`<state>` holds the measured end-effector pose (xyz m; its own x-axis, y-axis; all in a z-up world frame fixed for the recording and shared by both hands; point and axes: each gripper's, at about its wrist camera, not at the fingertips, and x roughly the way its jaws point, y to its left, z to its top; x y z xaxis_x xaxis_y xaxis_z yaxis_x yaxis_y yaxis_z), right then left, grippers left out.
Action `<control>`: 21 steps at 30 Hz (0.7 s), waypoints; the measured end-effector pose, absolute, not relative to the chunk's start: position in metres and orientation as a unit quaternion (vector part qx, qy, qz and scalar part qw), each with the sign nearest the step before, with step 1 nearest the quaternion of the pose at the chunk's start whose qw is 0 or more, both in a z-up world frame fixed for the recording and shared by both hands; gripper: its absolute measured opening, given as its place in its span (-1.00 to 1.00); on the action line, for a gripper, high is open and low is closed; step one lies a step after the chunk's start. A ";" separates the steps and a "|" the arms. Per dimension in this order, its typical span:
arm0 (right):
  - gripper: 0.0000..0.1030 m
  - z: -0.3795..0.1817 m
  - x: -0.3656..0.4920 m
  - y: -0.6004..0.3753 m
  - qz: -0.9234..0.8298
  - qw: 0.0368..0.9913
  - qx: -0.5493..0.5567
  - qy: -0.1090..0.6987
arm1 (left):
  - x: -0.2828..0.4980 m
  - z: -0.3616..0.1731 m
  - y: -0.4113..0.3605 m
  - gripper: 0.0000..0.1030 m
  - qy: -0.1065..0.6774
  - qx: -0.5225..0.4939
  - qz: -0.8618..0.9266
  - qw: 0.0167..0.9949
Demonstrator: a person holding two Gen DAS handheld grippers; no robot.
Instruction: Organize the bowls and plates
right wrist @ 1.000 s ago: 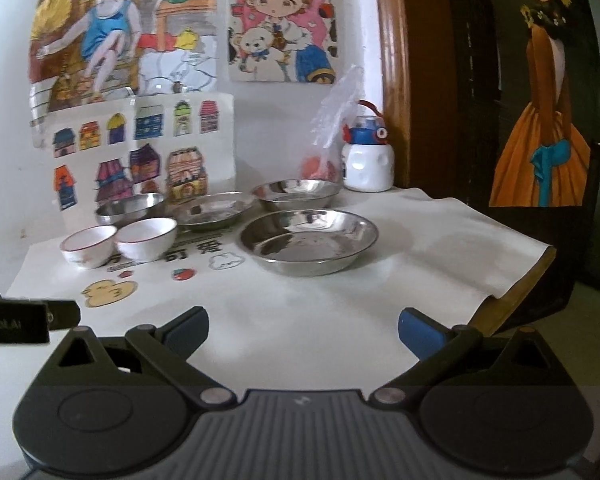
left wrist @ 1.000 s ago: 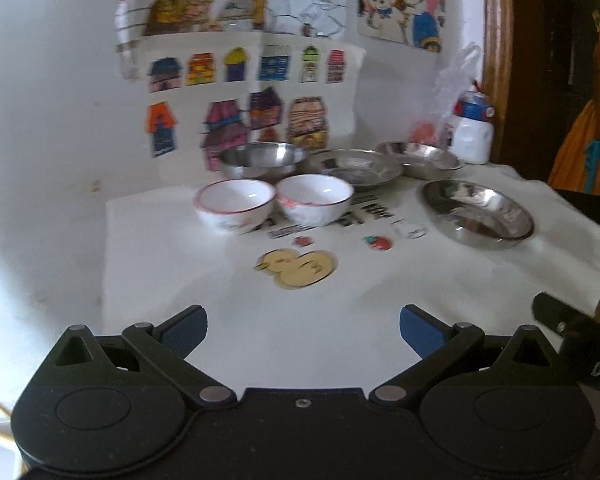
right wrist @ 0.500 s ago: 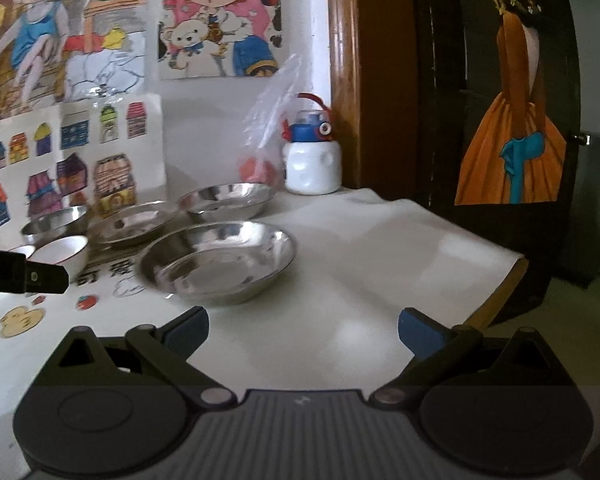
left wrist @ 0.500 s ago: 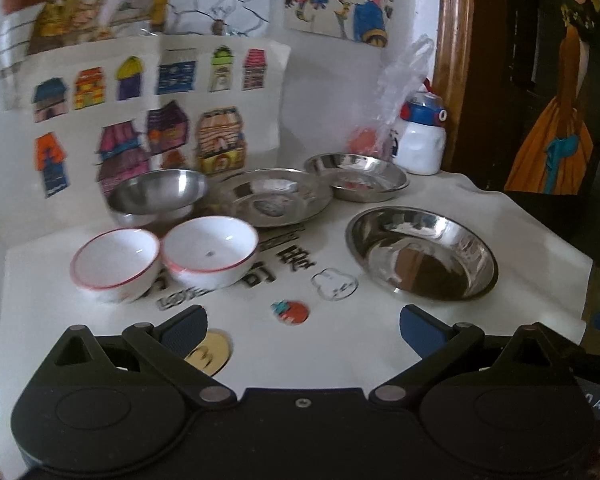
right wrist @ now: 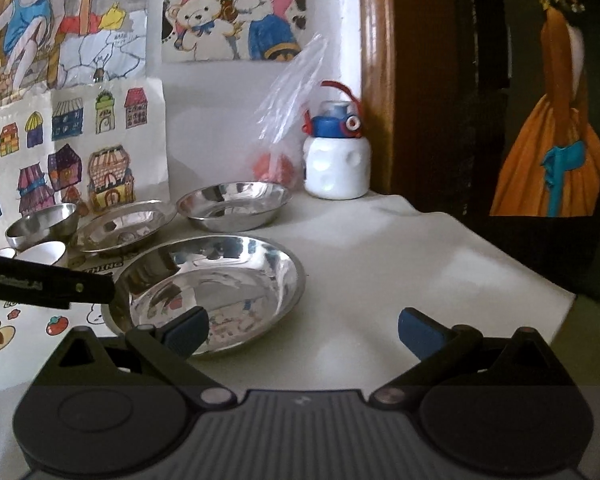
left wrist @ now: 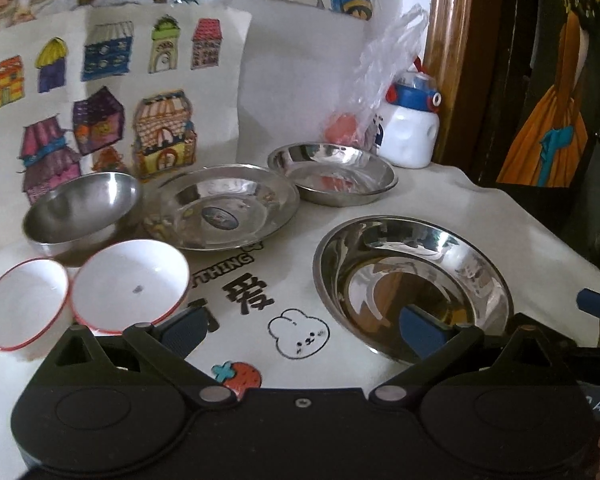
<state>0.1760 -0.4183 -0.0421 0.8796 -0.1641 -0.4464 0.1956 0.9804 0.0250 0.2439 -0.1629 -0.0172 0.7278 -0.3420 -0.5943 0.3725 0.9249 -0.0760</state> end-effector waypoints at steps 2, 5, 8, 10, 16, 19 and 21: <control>0.99 -0.045 0.183 -0.418 -0.084 0.969 0.037 0.230 | 0.250 -0.020 -0.165 0.89 0.321 0.025 -0.193 0.927; 0.87 -0.047 0.192 -0.419 -0.075 0.968 0.042 0.237 | 0.259 -0.024 -0.167 0.78 0.329 0.021 -0.194 0.924; 0.72 -0.049 0.199 -0.420 -0.067 0.966 0.042 0.244 | 0.266 -0.027 -0.167 0.66 0.337 0.015 -0.199 0.920; 0.67 -0.049 0.202 -0.422 -0.059 0.965 0.046 0.250 | 0.269 -0.029 -0.169 0.56 0.340 0.012 -0.204 0.918; 0.35 -0.054 0.208 -0.428 -0.035 0.962 0.063 0.264 | 0.272 -0.033 -0.174 0.24 0.350 0.007 -0.216 0.911; 0.12 -0.055 0.210 -0.428 -0.030 0.961 0.064 0.267 | 0.272 -0.034 -0.176 -0.05 0.356 0.006 -0.219 0.909; -0.02 -0.055 0.210 -0.428 -0.027 0.961 0.064 0.267 | 0.273 -0.034 -0.176 -0.18 0.359 -0.001 -0.218 0.908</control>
<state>0.2099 -0.4277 -0.0547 0.8565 -0.0173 -0.5159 0.0856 0.9903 0.1090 0.2732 -0.1758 -0.0337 0.6480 -0.3957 -0.6508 0.3945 0.9053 -0.1577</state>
